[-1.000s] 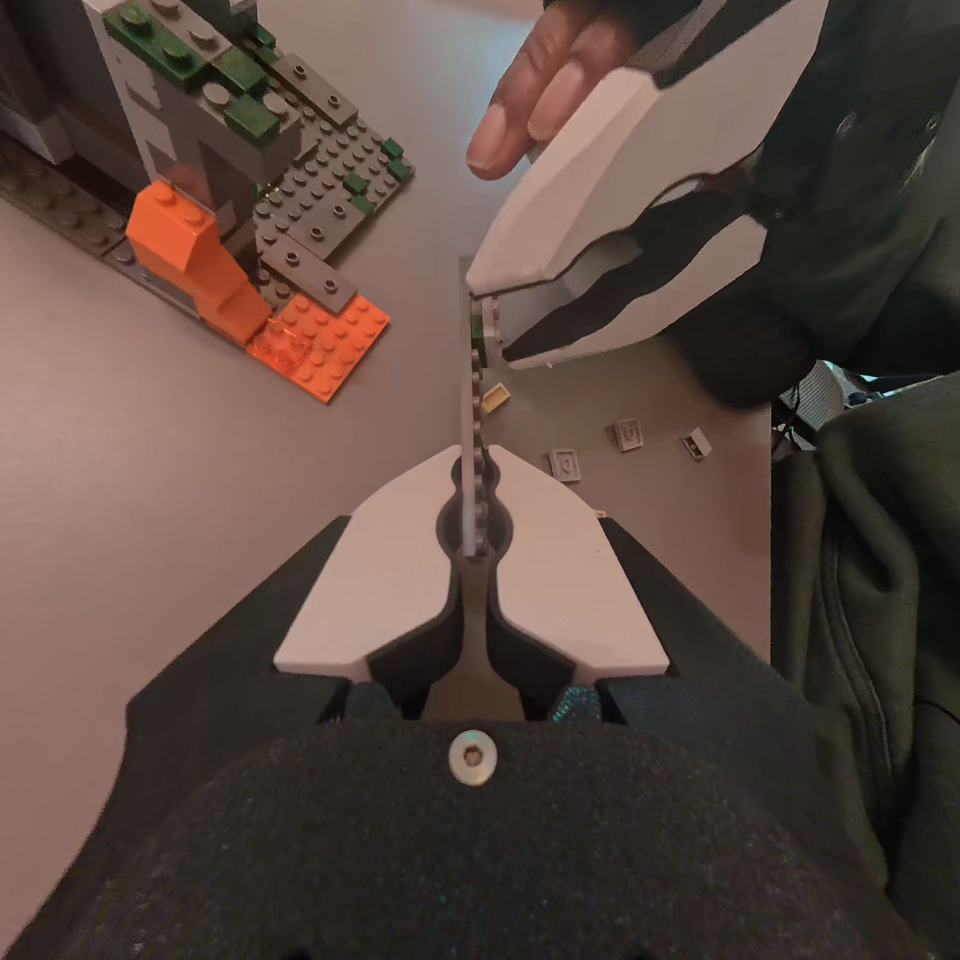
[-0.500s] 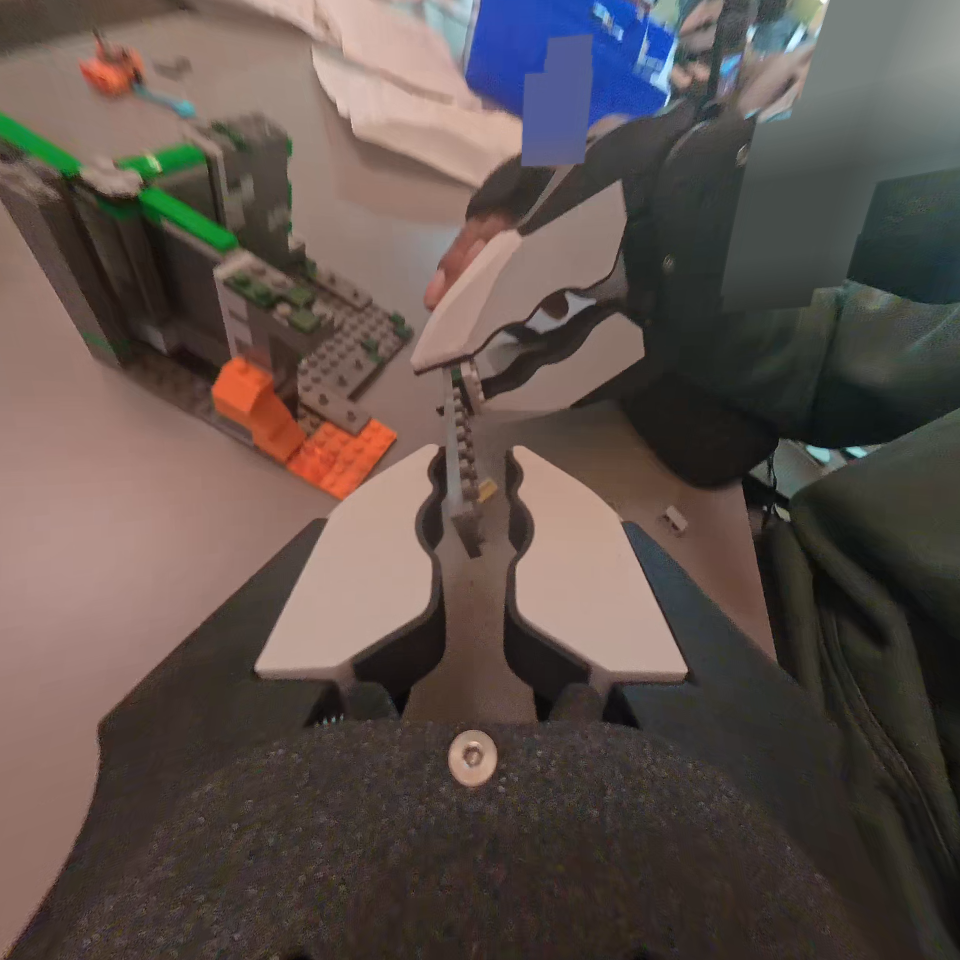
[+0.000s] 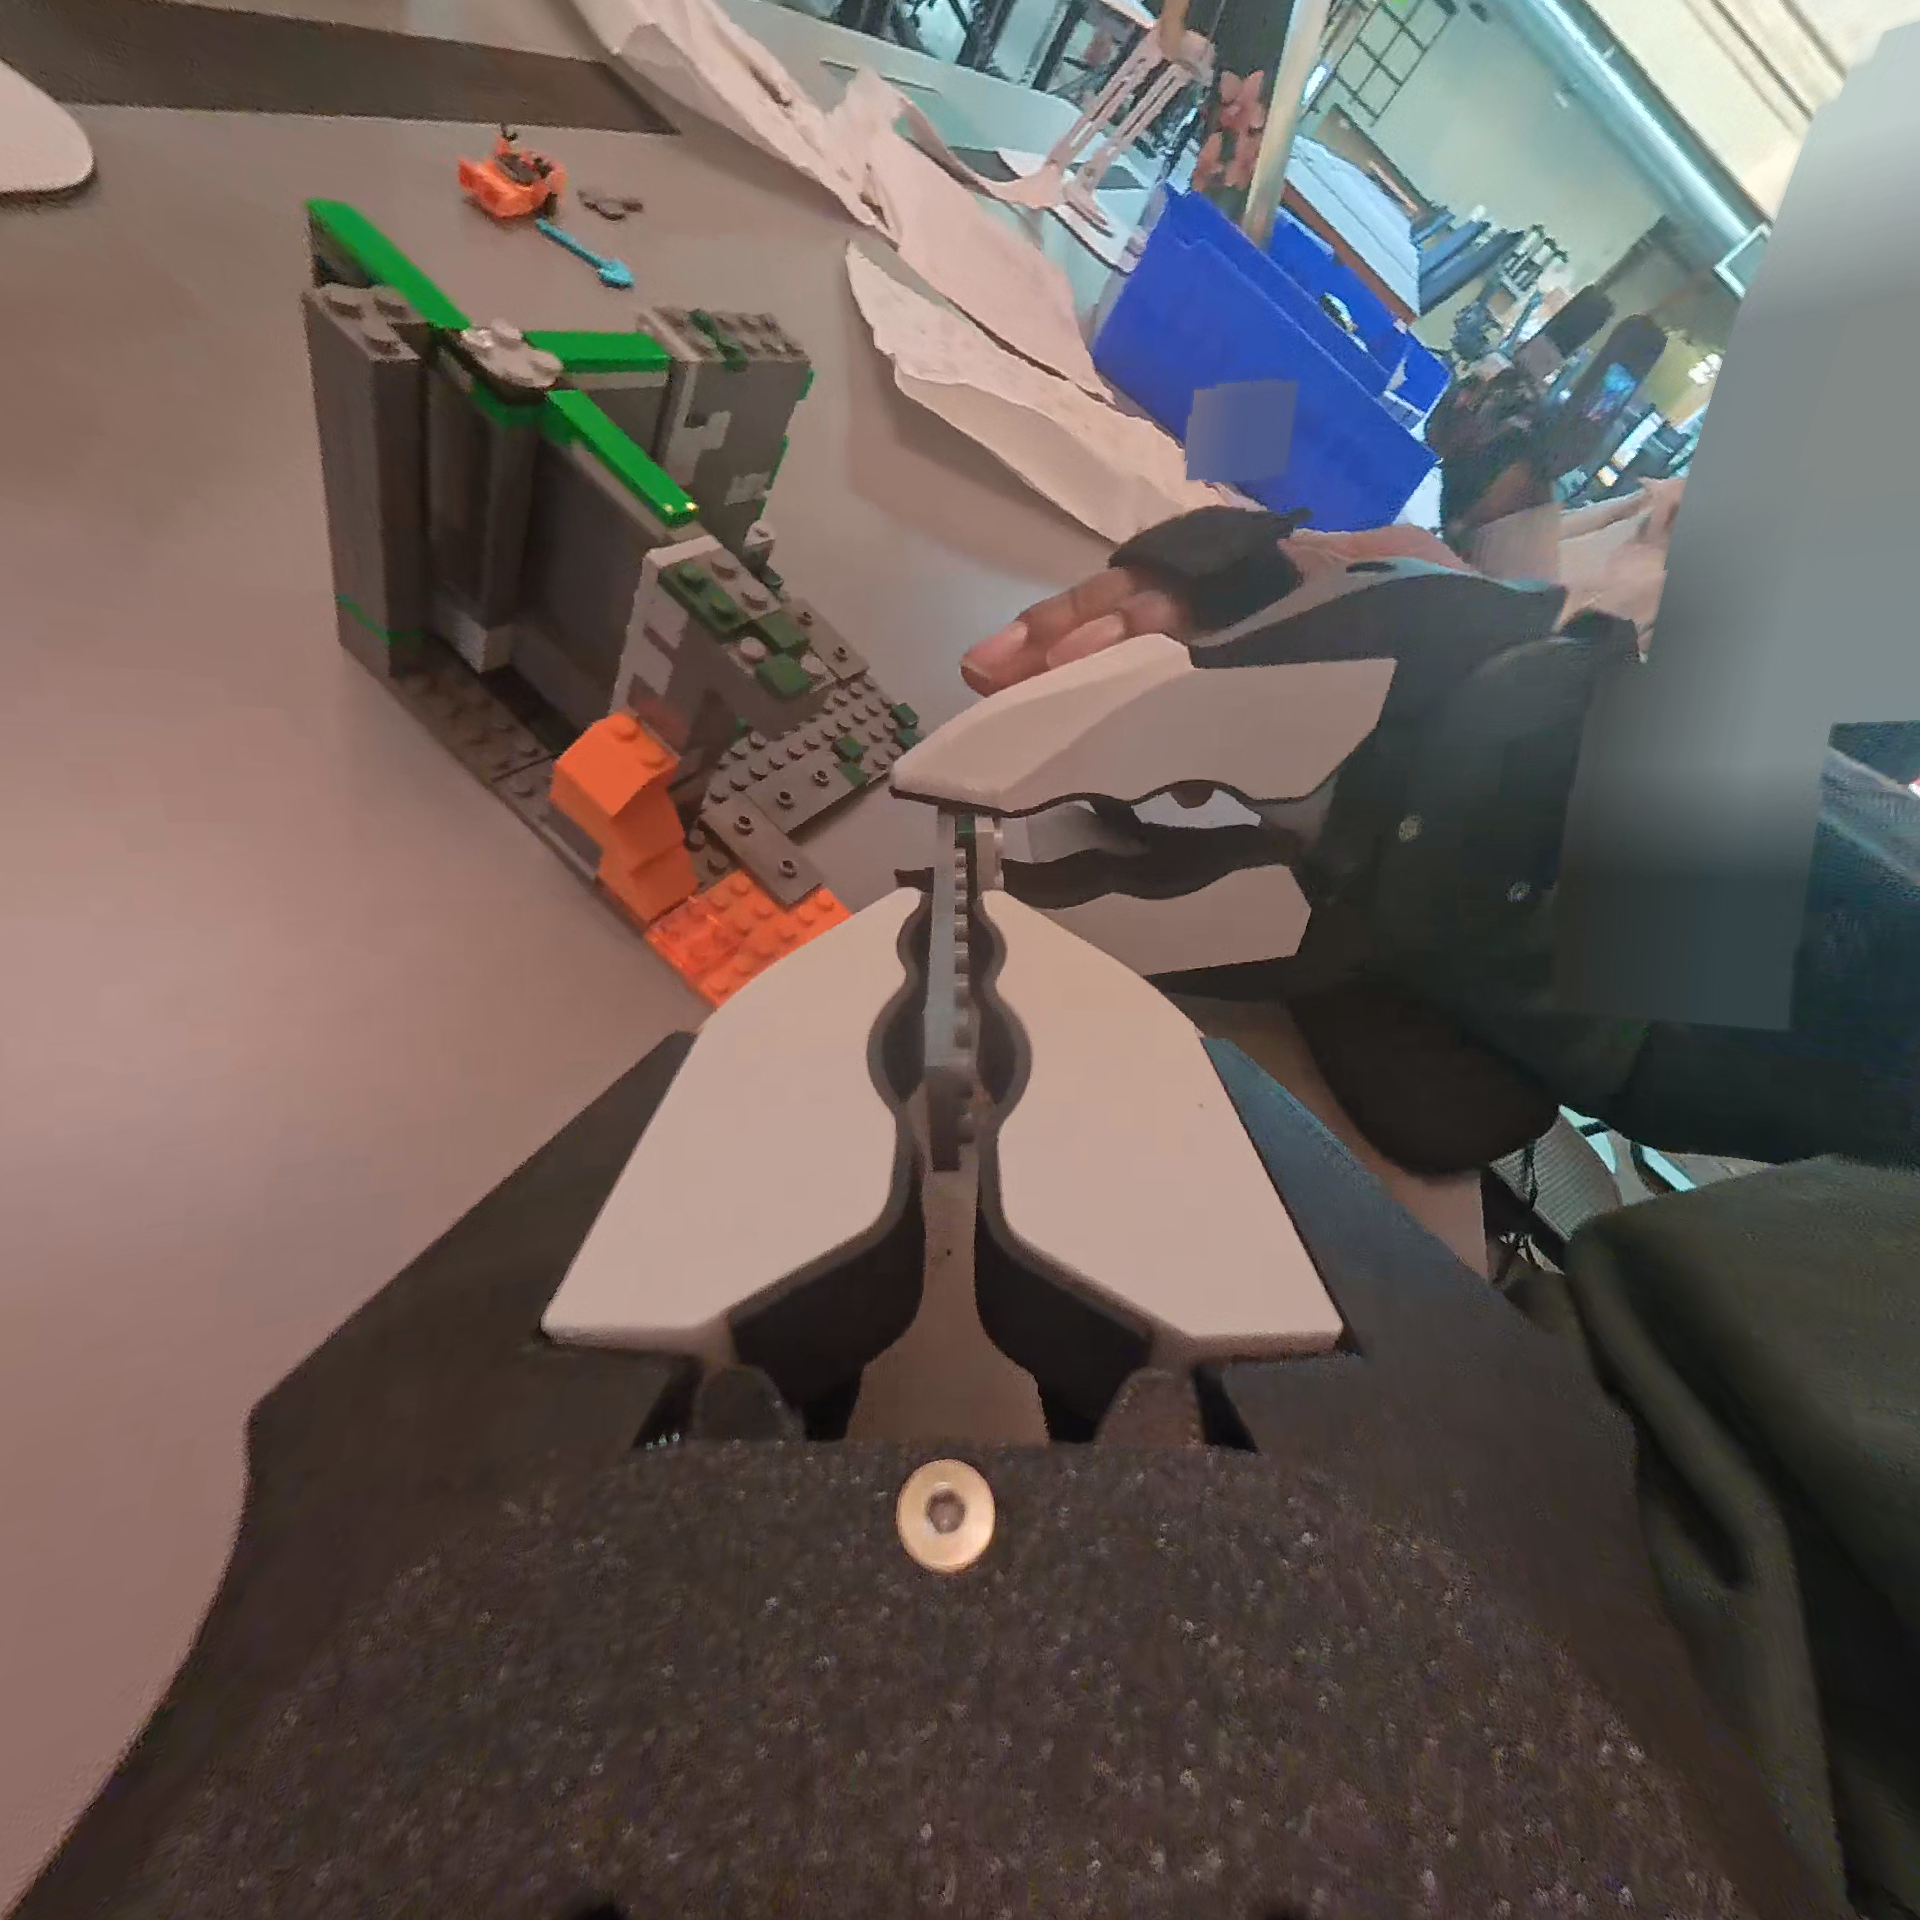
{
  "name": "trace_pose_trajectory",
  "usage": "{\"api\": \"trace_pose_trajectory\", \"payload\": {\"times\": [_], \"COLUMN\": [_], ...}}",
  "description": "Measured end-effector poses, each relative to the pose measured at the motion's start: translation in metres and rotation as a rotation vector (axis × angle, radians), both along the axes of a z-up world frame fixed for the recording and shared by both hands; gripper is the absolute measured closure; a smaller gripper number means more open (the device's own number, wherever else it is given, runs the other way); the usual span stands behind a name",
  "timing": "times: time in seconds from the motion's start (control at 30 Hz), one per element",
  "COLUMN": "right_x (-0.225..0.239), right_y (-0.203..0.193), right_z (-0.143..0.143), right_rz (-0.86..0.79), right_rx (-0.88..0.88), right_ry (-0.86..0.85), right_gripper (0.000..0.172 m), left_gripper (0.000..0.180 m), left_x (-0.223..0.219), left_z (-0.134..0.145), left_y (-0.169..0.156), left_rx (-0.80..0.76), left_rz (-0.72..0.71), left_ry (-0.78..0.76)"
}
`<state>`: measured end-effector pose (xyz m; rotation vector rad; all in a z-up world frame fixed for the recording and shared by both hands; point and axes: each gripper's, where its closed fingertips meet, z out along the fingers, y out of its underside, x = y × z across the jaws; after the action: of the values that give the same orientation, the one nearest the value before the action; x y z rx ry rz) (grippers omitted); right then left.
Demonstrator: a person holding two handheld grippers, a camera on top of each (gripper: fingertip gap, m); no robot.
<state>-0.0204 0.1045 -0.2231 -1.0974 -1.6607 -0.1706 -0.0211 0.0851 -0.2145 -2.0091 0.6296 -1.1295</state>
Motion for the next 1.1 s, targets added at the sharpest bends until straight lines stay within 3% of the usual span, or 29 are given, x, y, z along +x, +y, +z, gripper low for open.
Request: {"api": "trace_pose_trajectory", "payload": {"times": [0.2,0.53,0.87,1.1], "right_x": [-0.012,-0.015,-0.013,-0.010], "right_y": [-0.001,0.003,-0.010,-0.018], "right_z": [-0.003,-0.004,0.019,0.025], "right_rz": [-0.021,-0.039,0.061,0.101], "right_rx": [0.076,0.078,0.134,0.132], "right_ry": [-0.032,-0.027,0.087,0.076], "right_gripper": [0.153,0.155,0.155,0.155], "left_gripper": [0.176,0.175,0.175,0.175], "left_x": [-0.003,-0.007,-0.004,0.000], "left_z": [-0.007,-0.012,0.010,0.016], "left_y": [0.001,0.006,-0.003,-0.009], "left_rx": [0.012,-0.020,-0.125,-0.173], "left_rz": [0.016,0.023,-0.068,-0.133], "left_ry": [0.072,0.033,-0.223,-0.312]}}
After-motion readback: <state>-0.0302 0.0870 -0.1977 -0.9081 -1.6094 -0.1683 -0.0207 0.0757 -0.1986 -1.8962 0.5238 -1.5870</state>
